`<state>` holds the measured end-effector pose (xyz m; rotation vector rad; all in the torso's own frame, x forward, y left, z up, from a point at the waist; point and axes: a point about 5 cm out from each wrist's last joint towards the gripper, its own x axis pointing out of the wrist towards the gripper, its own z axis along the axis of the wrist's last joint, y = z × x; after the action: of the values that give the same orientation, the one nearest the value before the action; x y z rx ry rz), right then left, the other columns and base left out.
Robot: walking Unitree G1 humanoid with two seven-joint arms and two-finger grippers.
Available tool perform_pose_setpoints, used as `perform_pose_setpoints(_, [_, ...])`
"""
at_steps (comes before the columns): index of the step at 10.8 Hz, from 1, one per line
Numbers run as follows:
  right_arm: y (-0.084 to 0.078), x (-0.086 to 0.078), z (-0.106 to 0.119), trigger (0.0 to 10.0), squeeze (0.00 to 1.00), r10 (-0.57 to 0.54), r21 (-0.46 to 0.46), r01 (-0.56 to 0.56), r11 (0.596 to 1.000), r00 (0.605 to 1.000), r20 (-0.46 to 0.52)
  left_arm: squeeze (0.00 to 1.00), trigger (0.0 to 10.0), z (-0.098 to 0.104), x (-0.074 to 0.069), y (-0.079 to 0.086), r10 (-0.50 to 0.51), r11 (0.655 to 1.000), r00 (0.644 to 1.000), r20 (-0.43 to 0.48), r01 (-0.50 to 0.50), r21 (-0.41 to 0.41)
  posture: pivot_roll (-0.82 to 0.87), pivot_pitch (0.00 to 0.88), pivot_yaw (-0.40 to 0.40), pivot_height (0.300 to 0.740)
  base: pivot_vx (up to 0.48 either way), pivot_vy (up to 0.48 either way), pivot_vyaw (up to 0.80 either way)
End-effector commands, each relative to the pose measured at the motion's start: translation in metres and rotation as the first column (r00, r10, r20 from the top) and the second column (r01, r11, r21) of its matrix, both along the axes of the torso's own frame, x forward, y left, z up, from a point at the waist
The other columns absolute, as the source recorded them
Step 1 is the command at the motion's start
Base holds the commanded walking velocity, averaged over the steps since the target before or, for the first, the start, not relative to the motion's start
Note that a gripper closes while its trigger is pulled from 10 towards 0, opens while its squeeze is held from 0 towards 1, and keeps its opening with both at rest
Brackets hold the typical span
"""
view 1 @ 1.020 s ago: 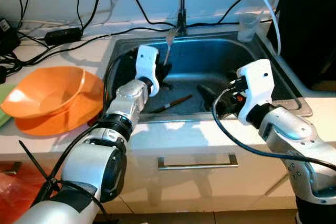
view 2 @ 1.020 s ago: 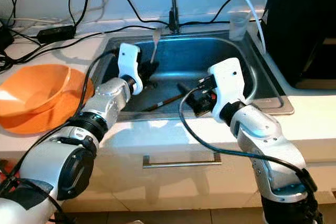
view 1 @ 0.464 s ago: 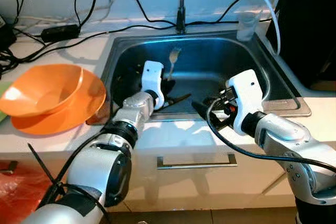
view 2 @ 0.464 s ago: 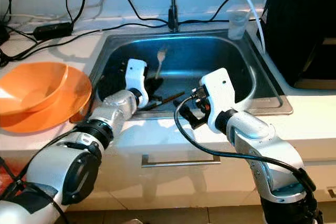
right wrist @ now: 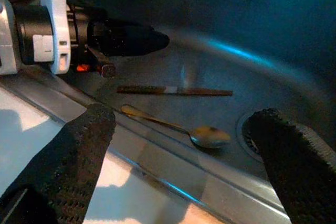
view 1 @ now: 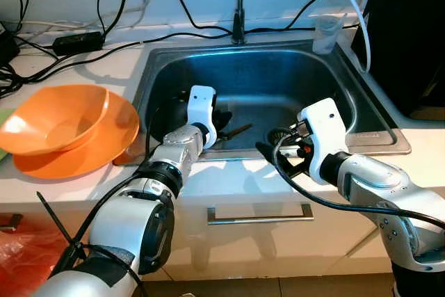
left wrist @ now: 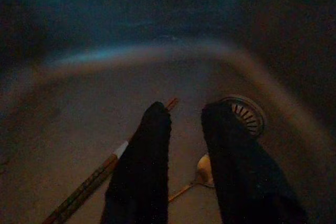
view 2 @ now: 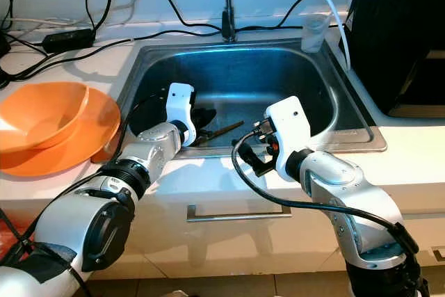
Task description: Kitchen organization
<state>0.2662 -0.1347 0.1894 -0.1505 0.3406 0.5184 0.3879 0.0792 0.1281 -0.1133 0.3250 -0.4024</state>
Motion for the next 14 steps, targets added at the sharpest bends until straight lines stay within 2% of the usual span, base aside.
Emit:
perform_pose_setpoints(1, [0.002,-0.002,0.001,10.0,0.0,0.01,-0.004,-0.01,1.0,1.0,-0.003,1.0,10.0,-0.004,0.0,0.006,0.029,1.0,0.999,-0.033,-0.028,0.003,-0.21,0.041,0.091,0.74,0.0,0.0,0.0])
perform_pose_setpoints(5, [0.001,-0.001,0.001,10.0,0.0,0.004,-0.008,-0.004,1.0,1.0,-0.006,1.0,10.0,-0.005,0.0,0.012,0.049,0.999,0.998,-0.045,-0.049,0.002,-0.21,0.038,0.094,0.74,0.0,0.0,0.0])
perform_pose_setpoints(8, [0.0,-0.001,-0.001,10.0,0.0,0.004,-0.007,-0.004,1.0,1.0,-0.009,1.0,10.0,-0.004,0.001,0.015,0.07,0.997,0.997,-0.033,-0.068,0.045,-0.2,0.035,0.096,0.74,0.0,0.0,0.0])
perform_pose_setpoints(11, [0.004,0.003,0.0,10.0,0.0,0.011,0.004,-0.011,1.0,1.0,0.006,1.0,10.0,0.02,0.012,0.021,0.088,0.99,0.994,0.066,-0.094,0.105,-0.17,0.021,0.095,0.74,0.0,0.0,0.0])
perform_pose_setpoints(14, [0.015,0.012,0.008,10.0,0.0,0.059,0.041,-0.062,0.997,0.995,0.08,1.0,10.0,0.049,0.023,0.042,0.148,0.959,0.969,0.199,-0.189,0.212,-0.11,0.0,0.1,0.74,0.0,0.0,0.0])
